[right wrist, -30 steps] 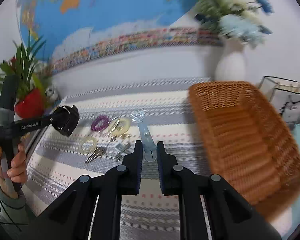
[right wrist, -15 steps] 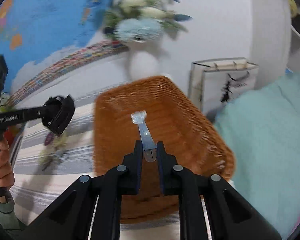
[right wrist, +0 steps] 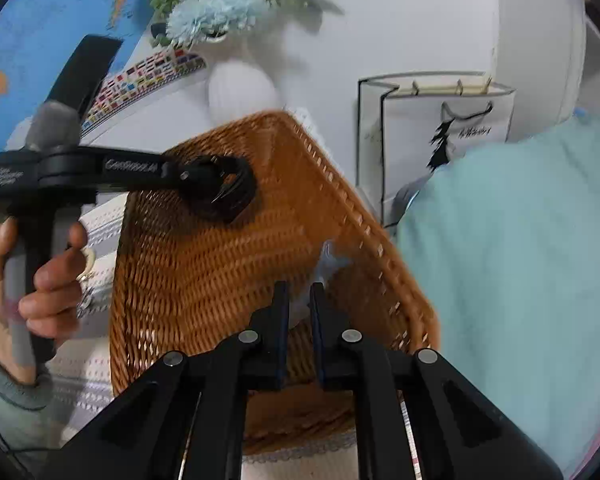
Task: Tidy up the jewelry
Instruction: 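Carry the watch and keychain into the wicker basket while both tools open to release, then move both tools back over the jewelry, lowering the left tool onto the purple coil bracelet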
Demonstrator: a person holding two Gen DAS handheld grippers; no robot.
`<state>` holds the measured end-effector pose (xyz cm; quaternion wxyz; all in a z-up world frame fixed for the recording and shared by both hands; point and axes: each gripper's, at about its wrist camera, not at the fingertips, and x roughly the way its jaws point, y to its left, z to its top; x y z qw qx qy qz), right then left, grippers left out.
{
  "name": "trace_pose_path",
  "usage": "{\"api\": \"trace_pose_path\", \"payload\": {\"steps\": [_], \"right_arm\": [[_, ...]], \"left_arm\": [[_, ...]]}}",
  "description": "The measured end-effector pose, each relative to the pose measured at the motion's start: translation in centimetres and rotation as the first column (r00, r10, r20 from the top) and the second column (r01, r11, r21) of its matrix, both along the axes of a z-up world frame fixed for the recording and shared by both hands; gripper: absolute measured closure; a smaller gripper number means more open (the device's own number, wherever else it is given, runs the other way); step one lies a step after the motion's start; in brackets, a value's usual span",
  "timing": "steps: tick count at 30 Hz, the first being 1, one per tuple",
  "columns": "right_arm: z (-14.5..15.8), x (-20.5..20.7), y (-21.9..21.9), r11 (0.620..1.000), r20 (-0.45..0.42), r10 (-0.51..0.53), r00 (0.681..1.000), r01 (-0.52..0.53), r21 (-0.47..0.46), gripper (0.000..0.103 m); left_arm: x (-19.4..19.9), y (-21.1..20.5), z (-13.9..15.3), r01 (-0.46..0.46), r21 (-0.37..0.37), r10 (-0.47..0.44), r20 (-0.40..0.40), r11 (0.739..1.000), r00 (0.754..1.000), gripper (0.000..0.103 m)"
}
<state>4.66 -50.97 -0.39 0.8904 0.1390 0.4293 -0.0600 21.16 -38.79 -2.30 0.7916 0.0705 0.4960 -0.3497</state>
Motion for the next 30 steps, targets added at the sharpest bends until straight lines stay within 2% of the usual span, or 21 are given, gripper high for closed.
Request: {"api": "trace_pose_path", "payload": {"steps": [4,7,9,10,11,18,24,30], "right_arm": [[-0.4,0.0,0.5,1.0,-0.004,0.014,1.0,-0.014,-0.01,0.09],[-0.2,-0.5,0.7,1.0,0.004,0.015,1.0,-0.015,0.001,0.081],[0.2,-1.0,0.7,1.0,0.028,0.014,1.0,-0.014,0.01,0.066],[0.5,-1.3,0.9,1.0,0.043,0.01,0.999,-0.01,0.002,0.058],[0.8,-1.6,1.1,1.0,0.055,0.009,0.998,-0.009,-0.009,0.057],[2.9,-3.2,3.3,0.999,0.12,0.046,0.992,-0.047,0.007,0.057],[5.0,-3.4,8.5,0.988,0.163,0.15,0.975,-0.142,-0.061,0.057],[5.6,-1.9,13.9,0.966,0.159,0.257,0.953,-0.246,-0.084,0.057]], "left_arm": [[-0.1,-0.8,-0.6,0.032,0.014,-0.032,0.001,0.999,1.0,0.085],[-0.6,-0.8,-0.2,0.064,-0.002,-0.064,0.02,0.998,0.998,0.077],[-1.3,-0.4,0.7,0.07,-0.016,-0.069,0.052,0.997,0.996,0.052],[-1.5,-0.1,1.2,0.071,-0.025,-0.069,0.065,0.997,0.995,0.048],[-1.8,0.2,1.6,0.074,-0.036,-0.071,0.076,0.997,0.995,0.046],[-4.1,5.3,4.7,0.065,-0.06,-0.057,0.129,0.996,0.99,0.046],[-6.0,15.3,7.9,-0.045,-0.097,0.064,0.202,0.994,0.977,0.046],[-6.9,25.6,9.0,-0.192,-0.12,0.217,0.254,0.974,0.942,0.046]]}}
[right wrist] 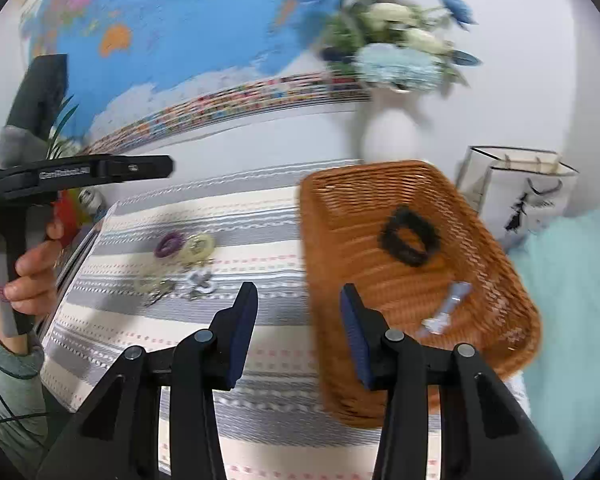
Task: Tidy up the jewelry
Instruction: 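Move both tools back over the jewelry, lowering the left tool onto the purple coil bracelet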
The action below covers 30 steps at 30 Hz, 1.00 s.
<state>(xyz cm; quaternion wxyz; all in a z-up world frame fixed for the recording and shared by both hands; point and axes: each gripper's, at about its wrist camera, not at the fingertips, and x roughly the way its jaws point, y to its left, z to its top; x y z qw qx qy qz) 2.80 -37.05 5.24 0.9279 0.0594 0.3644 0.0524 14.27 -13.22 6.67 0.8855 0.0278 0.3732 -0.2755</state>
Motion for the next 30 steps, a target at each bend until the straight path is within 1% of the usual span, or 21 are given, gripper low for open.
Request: {"api": "trace_pose_path", "payload": {"steps": [2,5,7,11,14,16,20,21,23,25,26,30], "right_arm": [[-0.2,0.5,1.4,1.0,-0.008,0.021,1.0,-0.021,-0.006,0.057],[-0.8,1.5,3.6,0.998,-0.031,0.056,0.998,-0.056,-0.009,0.057],[-1.3,2.2,5.1,0.997,-0.048,0.078,0.996,-0.079,-0.007,0.057],[-2.3,3.4,7.3,0.995,-0.082,0.102,0.991,-0.102,-0.004,0.057],[-3.0,4.3,8.3,0.994,-0.103,0.111,0.988,-0.11,0.016,0.057],[-3.5,4.9,8.6,0.993,-0.119,0.116,0.986,-0.113,0.032,0.057],[-4.5,6.3,8.8,0.993,-0.155,0.109,0.982,-0.102,0.055,0.057],[-4.9,6.6,8.7,0.994,-0.165,0.104,0.981,-0.096,0.058,0.057],[-5.5,7.1,8.5,0.995,-0.18,0.095,0.979,-0.086,0.057,0.057],[-6.0,7.6,8.4,0.995,-0.192,0.091,0.977,-0.082,0.054,0.057],[-6.1,7.8,8.4,0.995,-0.196,0.091,0.976,-0.082,0.054,0.057],[-7.0,8.6,8.8,0.994,-0.203,0.102,0.974,-0.092,0.059,0.057]], "left_arm": [[-0.2,2.4,-0.2,-0.024,-0.002,0.024,0.008,1.0,1.0,0.046],[-0.6,5.9,-1.4,-0.093,0.022,0.092,0.027,0.995,0.995,0.046],[-0.7,7.9,-2.6,-0.104,0.018,0.104,0.027,0.994,0.994,0.046],[0.9,10.3,-4.8,-0.149,0.009,0.149,-0.018,0.989,0.989,0.046],[3.0,11.0,-6.4,-0.175,0.01,0.176,-0.063,0.984,0.982,0.046],[4.3,10.6,-7.7,-0.181,0.025,0.182,-0.095,0.983,0.979,0.046],[6.8,10.5,-11.1,-0.164,0.015,0.163,-0.214,0.986,0.963,0.047],[7.3,10.4,-12.0,-0.163,0.012,0.16,-0.251,0.987,0.955,0.048],[8.0,10.3,-13.8,-0.161,0.025,0.161,-0.298,0.987,0.941,0.06],[8.2,10.2,-14.7,-0.16,0.022,0.159,-0.327,0.987,0.932,0.063],[8.3,10.2,-14.9,-0.156,0.008,0.149,-0.339,0.988,0.929,0.066],[8.3,9.8,-14.8,-0.15,-0.021,0.135,-0.328,0.988,0.935,0.067]]}}
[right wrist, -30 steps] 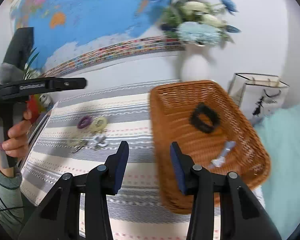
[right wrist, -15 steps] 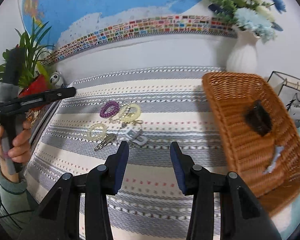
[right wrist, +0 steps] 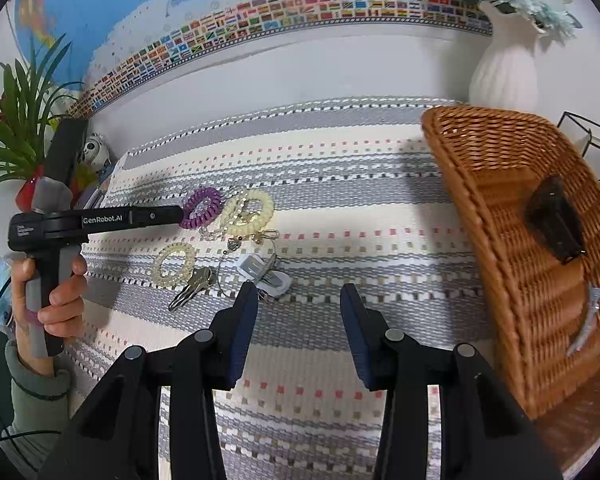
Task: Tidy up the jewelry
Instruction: 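Move both tools back over the jewelry, lowering the left tool onto the purple coil bracelet, then grasp the purple coil bracelet with the left tool while the right tool grasps the silver hair clip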
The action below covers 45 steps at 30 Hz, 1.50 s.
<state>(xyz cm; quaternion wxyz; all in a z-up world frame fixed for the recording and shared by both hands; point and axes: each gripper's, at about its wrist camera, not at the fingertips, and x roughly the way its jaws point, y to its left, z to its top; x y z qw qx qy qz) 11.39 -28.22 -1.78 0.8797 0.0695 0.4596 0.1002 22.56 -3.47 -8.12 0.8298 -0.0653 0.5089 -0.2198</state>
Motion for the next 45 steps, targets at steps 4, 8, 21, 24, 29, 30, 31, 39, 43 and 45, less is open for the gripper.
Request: {"api": "trace_pose_path", "payload": {"steps": [4,8,21,24,29,30,31,39,43,45], "right_arm": [[-0.9,0.8,0.5,1.0,-0.011,-0.003,1.0,0.003,0.009,0.057],[-1.6,1.5,0.4,1.0,-0.026,-0.017,1.0,0.018,0.013,0.057],[-3.8,3.7,0.3,0.995,-0.096,-0.021,0.995,0.03,0.093,0.065],[-2.6,2.9,1.8,0.997,-0.053,0.027,0.998,-0.023,0.076,0.065],[-1.4,2.3,4.9,0.997,-0.025,0.071,0.997,-0.07,0.031,0.067],[-1.4,2.3,4.9,0.999,-0.021,0.049,0.999,-0.049,0.013,0.068],[-1.5,2.4,4.6,1.0,-0.018,0.018,1.0,-0.018,-0.007,0.068],[-3.7,3.4,-0.3,0.99,-0.099,-0.089,0.991,0.099,0.099,0.068],[-4.2,3.8,-0.1,0.987,-0.113,-0.062,0.992,0.077,0.142,0.069],[-4.3,4.0,0.1,0.988,-0.109,-0.055,0.992,0.07,0.139,0.07]], "left_arm": [[0.1,-0.6,-0.4,-0.004,-0.001,0.004,-0.003,1.0,1.0,0.069],[0.2,-1.5,-0.6,-0.024,0.039,0.023,0.019,0.999,1.0,0.09],[-0.2,-0.6,0.2,-0.029,0.0,0.029,0.037,1.0,0.999,0.093],[-0.3,-0.7,0.3,-0.026,-0.003,0.026,0.036,1.0,0.999,0.093],[-0.4,-0.5,0.3,-0.034,0.004,0.034,0.03,0.999,0.999,0.093],[-0.4,-0.3,0.2,-0.037,0.003,0.037,0.027,0.999,0.999,0.093],[-0.4,-0.2,0.0,-0.038,0.0,0.038,0.023,0.999,0.999,0.093],[-0.8,-0.5,0.0,-0.028,0.001,0.028,0.026,1.0,0.999,0.093],[-0.7,-0.6,0.0,-0.027,0.003,0.027,0.022,1.0,0.999,0.093],[-0.7,-0.6,-0.1,-0.026,0.001,0.026,0.018,1.0,0.999,0.093]]}}
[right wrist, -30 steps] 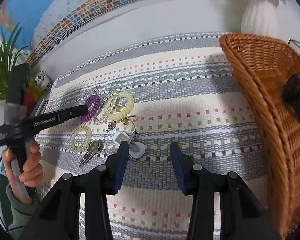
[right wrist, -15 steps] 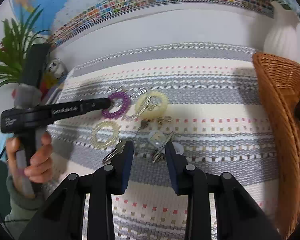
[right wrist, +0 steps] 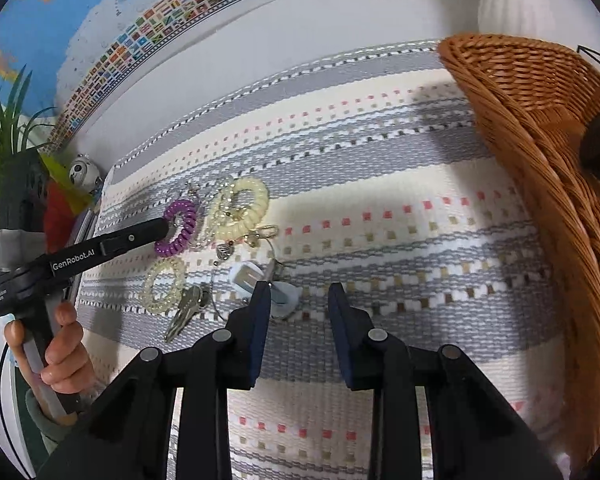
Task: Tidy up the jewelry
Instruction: 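Grasp the purple coil bracelet with the left tool while the right tool grasps the silver hair clip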
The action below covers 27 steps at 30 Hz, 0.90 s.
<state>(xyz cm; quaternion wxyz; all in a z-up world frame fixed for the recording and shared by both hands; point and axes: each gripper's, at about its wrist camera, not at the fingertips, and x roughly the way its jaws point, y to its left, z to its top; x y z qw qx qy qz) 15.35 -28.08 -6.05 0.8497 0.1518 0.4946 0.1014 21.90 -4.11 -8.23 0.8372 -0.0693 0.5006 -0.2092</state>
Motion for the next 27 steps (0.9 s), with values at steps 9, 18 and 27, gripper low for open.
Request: {"api": "trace_pose_path", "payload": {"steps": [9,18,27], "right_arm": [[0.8,-1.1,1.3,0.996,0.038,0.027,0.999,-0.024,-0.082,0.094],[2.8,-4.2,-1.1,0.988,0.087,-0.041,0.995,0.054,-0.147,0.099],[2.5,-5.9,-2.6,0.994,0.04,-0.036,0.999,0.04,-0.106,0.092]], "left_arm": [[0.0,-0.6,0.0,0.008,0.014,-0.008,0.011,1.0,1.0,0.093],[0.0,-0.7,-0.1,0.015,0.009,-0.015,0.005,1.0,1.0,0.093],[0.1,-0.9,-0.4,0.027,0.015,-0.027,0.003,1.0,1.0,0.093]]}}
